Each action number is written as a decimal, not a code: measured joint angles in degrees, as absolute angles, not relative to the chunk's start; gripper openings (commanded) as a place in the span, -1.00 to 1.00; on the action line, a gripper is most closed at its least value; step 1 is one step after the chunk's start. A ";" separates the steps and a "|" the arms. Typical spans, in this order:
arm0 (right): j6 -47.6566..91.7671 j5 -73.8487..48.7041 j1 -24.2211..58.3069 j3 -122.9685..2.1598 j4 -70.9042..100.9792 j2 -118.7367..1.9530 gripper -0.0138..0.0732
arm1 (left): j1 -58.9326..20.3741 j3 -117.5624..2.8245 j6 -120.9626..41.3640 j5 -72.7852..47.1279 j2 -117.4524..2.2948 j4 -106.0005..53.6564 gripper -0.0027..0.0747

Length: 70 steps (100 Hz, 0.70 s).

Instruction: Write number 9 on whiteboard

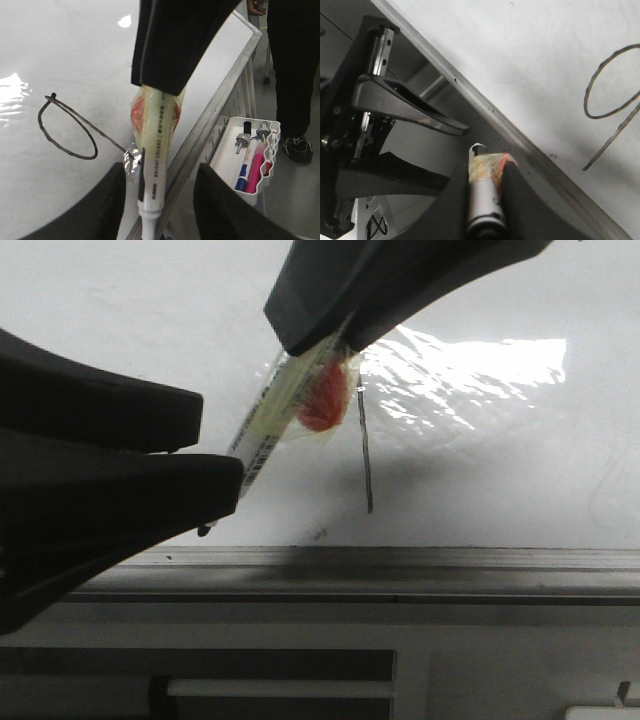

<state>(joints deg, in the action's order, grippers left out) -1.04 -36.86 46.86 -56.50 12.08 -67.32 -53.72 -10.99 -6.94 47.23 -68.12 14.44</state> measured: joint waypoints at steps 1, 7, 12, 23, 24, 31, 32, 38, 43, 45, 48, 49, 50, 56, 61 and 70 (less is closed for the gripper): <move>-1.04 -36.86 46.86 -56.50 12.08 -67.32 -0.84 | -53.72 -11.10 -6.94 47.23 -68.12 14.44 -0.17; -1.04 -36.76 46.86 -56.50 12.19 -67.32 -0.84 | -53.87 -11.99 -6.94 47.37 -69.33 14.15 -0.17; -1.04 -36.76 46.86 -56.50 12.28 -67.32 -0.84 | -53.87 -12.73 -6.94 47.48 -70.17 13.56 -0.17; -1.04 -36.76 46.99 -56.50 12.28 -67.32 -0.84 | -53.87 -13.45 -6.94 47.58 -71.78 12.33 -0.17; -1.04 -36.76 46.99 -56.50 12.28 -67.32 -0.84 | -53.87 -13.54 -6.94 47.60 -71.97 12.32 -0.17; -1.04 -36.76 47.22 -56.50 12.28 -67.32 -0.84 | -53.87 -13.54 -6.94 47.60 -72.82 12.07 -0.17; -1.04 -36.76 47.30 -56.50 12.28 -67.32 -0.84 | -53.87 -13.54 -6.94 47.60 -72.95 12.07 -0.17; -1.04 -36.76 47.36 -56.50 12.28 -67.32 -0.84 | -53.87 -13.54 -6.60 47.60 -73.57 11.95 -0.17; -1.04 -36.76 47.36 -56.50 12.28 -67.32 -0.84 | -53.87 -13.54 -6.13 47.60 -73.95 11.86 -0.20; -1.04 -36.76 47.36 -56.50 12.30 -67.32 -0.84 | -53.87 -13.54 -5.87 47.60 -74.06 11.86 -0.22; -1.04 -36.76 47.36 -56.50 12.30 -67.32 -0.84 | -53.87 -13.54 -5.52 47.60 -74.18 11.83 -0.27; -1.04 -36.76 47.36 -56.50 12.30 -67.32 -0.84 | -53.87 -13.54 -5.41 47.60 -74.18 11.83 -0.29; -1.04 -36.76 47.36 -56.50 12.40 -67.32 -0.84 | -53.87 -13.54 -5.20 47.60 -74.18 11.83 -0.32; -1.04 -36.76 47.36 -56.50 12.40 -67.32 -0.84 | -53.87 -13.54 -4.65 47.82 -74.18 11.73 -0.49; -1.04 -36.76 47.36 -56.50 12.40 -67.32 -0.84 | -53.87 -13.54 -4.39 48.45 -74.18 11.73 -0.67; -1.04 -36.28 47.36 -56.50 12.40 -67.32 -0.73 | -53.91 -13.54 -4.29 48.91 -74.26 11.73 -0.94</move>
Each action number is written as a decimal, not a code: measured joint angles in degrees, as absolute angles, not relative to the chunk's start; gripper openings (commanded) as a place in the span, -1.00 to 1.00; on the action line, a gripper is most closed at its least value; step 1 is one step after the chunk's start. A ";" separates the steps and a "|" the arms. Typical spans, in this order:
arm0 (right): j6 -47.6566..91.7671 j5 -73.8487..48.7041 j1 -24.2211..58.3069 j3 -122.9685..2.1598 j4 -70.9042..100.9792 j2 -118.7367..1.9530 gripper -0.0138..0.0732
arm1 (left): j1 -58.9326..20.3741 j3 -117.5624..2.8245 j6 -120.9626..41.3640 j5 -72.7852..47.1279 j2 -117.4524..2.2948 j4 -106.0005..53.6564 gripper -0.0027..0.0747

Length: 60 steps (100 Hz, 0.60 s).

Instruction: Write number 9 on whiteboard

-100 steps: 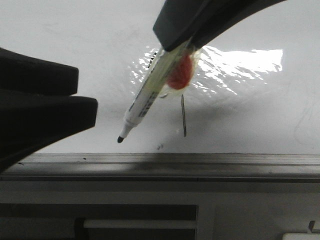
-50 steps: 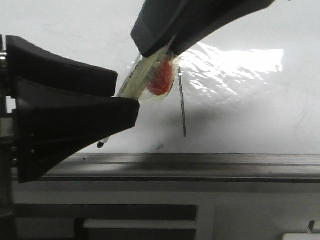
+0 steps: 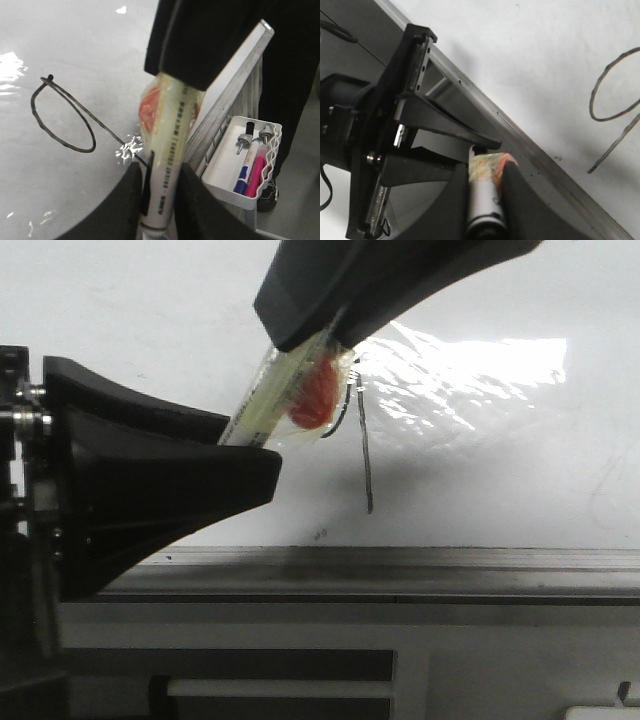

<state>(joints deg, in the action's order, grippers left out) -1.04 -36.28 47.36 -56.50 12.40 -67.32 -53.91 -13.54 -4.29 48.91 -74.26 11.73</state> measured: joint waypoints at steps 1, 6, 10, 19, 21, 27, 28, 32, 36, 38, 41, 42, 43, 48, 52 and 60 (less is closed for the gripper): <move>-1.04 -36.28 47.36 -56.50 12.40 -67.32 -0.71 | -53.91 -13.54 -4.29 49.00 -74.26 11.85 -0.98; -1.04 -36.28 47.36 -56.50 12.40 -67.32 -0.56 | -54.01 -13.54 -4.68 49.00 -74.26 12.33 -0.98; -1.06 -36.40 47.36 -56.50 12.40 -67.32 -0.38 | -54.01 -13.54 -4.68 49.00 -74.26 12.45 -0.98; -1.16 -35.87 47.36 -56.50 12.17 -67.32 0.07 | -54.01 -13.54 -4.46 49.37 -74.26 12.16 -0.98; -1.16 -35.74 47.36 -56.50 12.17 -67.32 0.16 | -54.01 -13.54 -4.36 49.37 -74.26 12.03 -0.98; -1.16 -35.27 47.36 -56.50 12.17 -67.32 0.36 | -54.01 -13.54 -4.15 49.69 -74.26 11.90 -0.98; -1.16 -35.15 47.36 -56.50 12.17 -67.32 0.39 | -54.01 -13.54 -3.97 49.69 -74.26 11.77 -0.98; -1.16 -34.52 47.36 -56.50 12.17 -67.32 0.44 | -54.01 -13.54 -3.03 49.83 -74.26 11.31 -0.98; -1.16 -34.25 47.36 -56.50 12.17 -67.32 0.44 | -54.01 -13.54 -1.57 49.91 -74.26 10.45 -0.98; -1.16 -34.13 47.36 -56.50 12.17 -67.32 0.44 | -54.05 -13.54 -0.48 49.91 -74.26 9.73 -0.98; -1.16 -34.13 47.36 -56.50 12.17 -67.32 0.44 | -54.05 -13.54 1.34 49.91 -74.26 8.35 -0.98; -1.16 -34.13 47.36 -56.50 12.17 -67.32 0.44 | -54.05 -13.54 2.37 49.91 -74.26 7.51 -0.98; -1.16 -34.13 47.36 -56.50 12.17 -67.32 0.44 | -54.05 -13.54 2.93 49.91 -74.26 7.04 -0.98; -1.16 -34.13 47.36 -56.50 12.17 -67.32 0.43 | -54.05 -13.54 6.97 49.79 -74.26 3.06 -0.98; -1.16 -34.13 47.36 -56.50 12.17 -67.32 0.42 | -54.05 -13.54 10.13 49.49 -74.26 0.67 -0.98; -1.16 -34.13 47.36 -56.50 12.17 -67.32 0.42 | -54.05 -13.81 15.14 47.41 -74.26 -3.97 -0.98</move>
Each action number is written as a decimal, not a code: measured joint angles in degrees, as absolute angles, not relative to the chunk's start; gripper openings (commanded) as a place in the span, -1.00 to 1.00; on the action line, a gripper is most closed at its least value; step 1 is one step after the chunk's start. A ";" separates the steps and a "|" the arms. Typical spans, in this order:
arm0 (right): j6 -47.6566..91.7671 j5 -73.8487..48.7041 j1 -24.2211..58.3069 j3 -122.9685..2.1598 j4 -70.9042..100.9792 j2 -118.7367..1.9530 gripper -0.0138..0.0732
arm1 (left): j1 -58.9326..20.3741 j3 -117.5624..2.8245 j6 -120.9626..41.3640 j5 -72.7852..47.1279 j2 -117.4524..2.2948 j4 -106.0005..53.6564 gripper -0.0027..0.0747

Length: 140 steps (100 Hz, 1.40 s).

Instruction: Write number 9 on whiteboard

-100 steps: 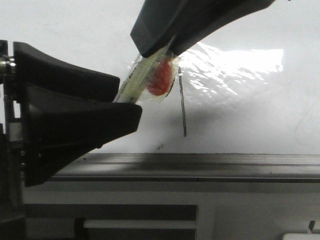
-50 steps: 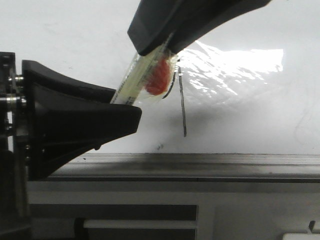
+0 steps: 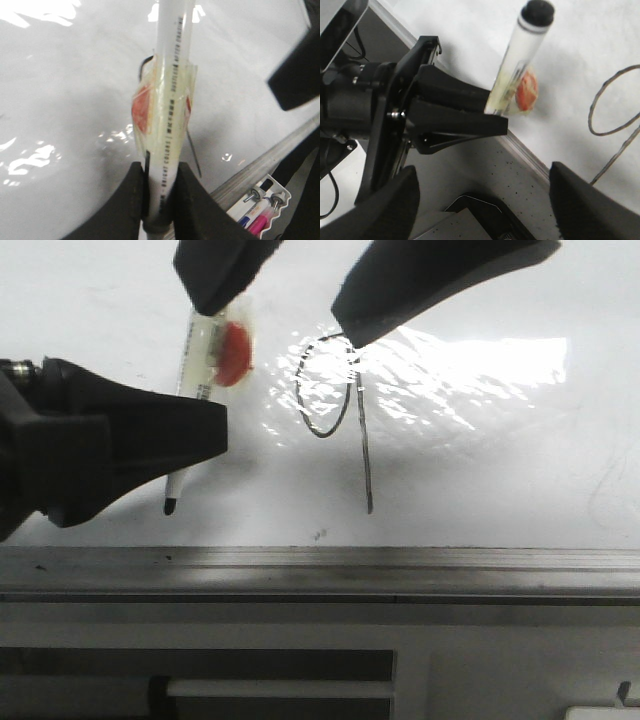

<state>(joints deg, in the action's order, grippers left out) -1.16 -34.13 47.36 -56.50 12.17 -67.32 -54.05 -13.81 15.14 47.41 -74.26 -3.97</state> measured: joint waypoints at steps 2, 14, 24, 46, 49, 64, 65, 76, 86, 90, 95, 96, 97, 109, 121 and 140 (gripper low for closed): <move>-1.16 -34.13 47.36 -56.50 12.17 -67.32 0.42 | -54.05 -13.95 15.92 46.64 -74.26 -4.72 -0.98; -1.16 -34.13 47.36 -56.50 12.17 -67.32 0.42 | -54.05 -15.96 22.48 40.29 -74.26 -6.19 -0.99; -1.16 -34.50 47.36 -56.50 12.17 -67.32 0.42 | -54.05 -17.37 24.09 35.13 -74.26 -6.90 -0.99; -1.16 -35.66 47.36 -56.50 12.17 -67.32 0.42 | -54.05 -18.20 24.48 32.13 -74.26 -10.07 -0.99; -1.16 -35.68 47.36 -56.50 12.17 -67.32 0.42 | -54.05 -18.19 24.48 32.04 -74.26 -10.35 -0.98; -1.16 -35.78 47.36 -56.50 12.17 -67.32 0.42 | -54.05 -18.19 24.37 31.88 -74.26 -11.48 -0.99; -1.16 -35.78 47.36 -56.50 12.17 -67.32 0.42 | -54.05 -18.19 24.28 31.88 -74.26 -11.57 -0.99; -1.16 -35.78 47.36 -56.50 12.17 -67.32 0.42 | -54.18 -18.19 24.28 31.88 -74.26 -11.96 -0.99; -1.16 -36.21 47.36 -56.50 12.17 -67.32 0.42 | -54.28 -18.31 24.28 31.88 -74.26 -12.19 -0.99; -1.16 -36.30 47.36 -56.50 12.17 -67.32 0.42 | -54.28 -18.43 24.28 31.77 -74.26 -12.23 -0.99; -1.16 -36.33 47.36 -56.50 12.17 -67.32 0.42 | -54.28 -18.99 24.00 31.74 -74.26 -12.46 -0.99; -1.16 -36.33 47.36 -56.50 12.17 -67.32 0.42 | -54.28 -19.01 23.83 31.62 -74.26 -12.55 -0.99; -1.16 -36.33 47.36 -56.50 12.17 -67.32 0.42 | -54.28 -19.18 23.87 31.63 -74.26 -12.67 -0.99; -1.16 -36.56 47.36 -56.50 12.17 -67.32 0.42 | -54.28 -21.13 22.63 29.57 -74.26 -13.08 -0.99; -1.16 -36.76 47.36 -56.50 12.17 -67.32 0.42 | -54.28 -22.30 21.53 25.26 -72.77 -13.08 -0.99; -1.16 -36.80 47.36 -56.50 12.17 -67.32 0.42 | -54.28 -22.40 19.02 20.55 -68.67 -13.92 -0.99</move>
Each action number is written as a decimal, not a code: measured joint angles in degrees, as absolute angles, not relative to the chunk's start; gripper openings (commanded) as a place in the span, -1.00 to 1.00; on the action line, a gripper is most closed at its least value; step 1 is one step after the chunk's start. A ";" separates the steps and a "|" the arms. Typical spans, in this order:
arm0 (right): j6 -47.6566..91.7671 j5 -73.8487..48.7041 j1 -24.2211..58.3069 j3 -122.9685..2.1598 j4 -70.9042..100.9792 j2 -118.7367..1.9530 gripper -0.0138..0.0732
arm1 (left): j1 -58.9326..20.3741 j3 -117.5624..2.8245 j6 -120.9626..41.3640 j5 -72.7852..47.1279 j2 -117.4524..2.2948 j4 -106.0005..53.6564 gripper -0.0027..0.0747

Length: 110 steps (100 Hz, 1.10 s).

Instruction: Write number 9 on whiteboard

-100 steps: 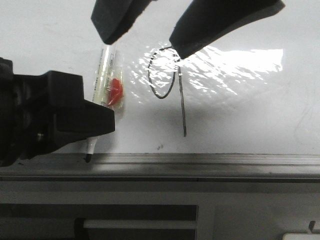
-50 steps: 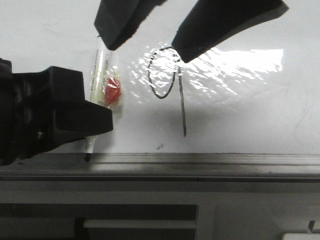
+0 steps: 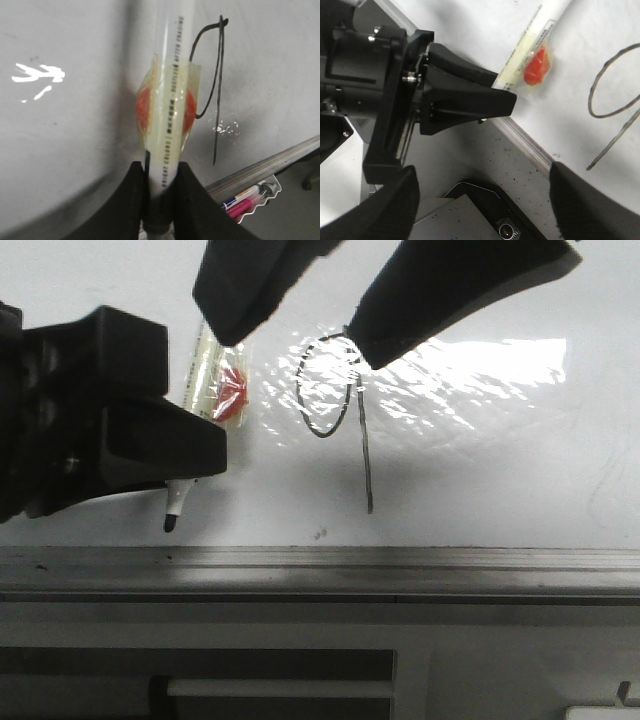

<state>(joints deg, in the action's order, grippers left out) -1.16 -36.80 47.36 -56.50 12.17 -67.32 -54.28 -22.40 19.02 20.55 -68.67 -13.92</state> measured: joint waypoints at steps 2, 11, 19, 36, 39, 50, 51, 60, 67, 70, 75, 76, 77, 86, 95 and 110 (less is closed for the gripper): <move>-1.16 -36.80 47.36 -56.50 12.17 -67.32 0.42 | -54.28 -22.40 18.62 20.07 -68.29 -14.33 -0.99; -1.16 -36.80 47.36 -56.50 12.17 -67.32 0.42 | -54.28 -22.49 15.70 18.97 -67.62 -16.55 -0.99; -1.16 -36.80 47.36 -56.50 12.17 -67.32 0.42 | -54.28 -22.49 12.44 17.98 -67.58 -19.30 -0.99; -1.16 -36.80 47.36 -56.50 12.17 -67.32 0.42 | -54.28 -22.49 5.91 17.87 -67.58 -25.82 -0.99; -1.16 -36.80 47.36 -56.50 12.17 -67.32 0.42 | -54.28 -22.49 5.35 17.99 -67.58 -26.55 -0.99; -1.16 -36.80 47.36 -56.50 12.17 -67.32 0.40 | -54.28 -22.49 4.12 18.33 -67.58 -27.99 -0.99; -1.16 -36.80 47.36 -56.50 12.17 -67.32 0.40 | -54.28 -22.49 4.01 18.45 -67.58 -27.99 -0.99; -1.16 -36.80 47.36 -56.50 12.17 -67.32 0.40 | -54.28 -22.49 3.89 19.35 -68.18 -28.32 -0.99; -1.16 -36.80 47.36 -56.50 12.37 -67.32 0.40 | -54.28 -22.49 3.80 20.57 -69.27 -28.32 -0.98; -1.16 -36.80 47.36 -56.50 12.37 -67.32 0.40 | -54.28 -22.52 3.80 20.85 -69.75 -28.21 -0.98; -1.16 -36.80 47.36 -56.50 12.37 -67.32 0.40 | -54.28 -22.62 3.77 21.30 -70.16 -28.07 -0.98; -1.16 -36.80 47.36 -56.50 12.42 -67.32 0.40 | -54.28 -22.62 3.77 21.39 -70.26 -27.95 -0.98; -1.16 -36.80 47.36 -56.50 12.42 -67.32 0.40 | -54.28 -22.62 3.77 21.51 -70.42 -27.96 -0.98; -1.16 -36.80 47.36 -56.50 12.51 -67.32 0.40 | -54.28 -22.62 3.77 21.71 -70.63 -27.83 -0.98; -1.16 -36.80 47.36 -56.50 12.51 -67.32 0.40 | -54.28 -22.62 3.77 21.71 -70.63 -27.83 -0.98; -1.16 -36.80 47.36 -56.50 12.51 -67.32 0.40 | -54.28 -22.62 3.77 22.05 -70.69 -27.83 -0.86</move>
<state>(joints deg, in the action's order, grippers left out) -1.16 -36.80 47.36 -56.50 12.51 -67.32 -54.28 -22.62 3.77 22.05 -70.69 -27.83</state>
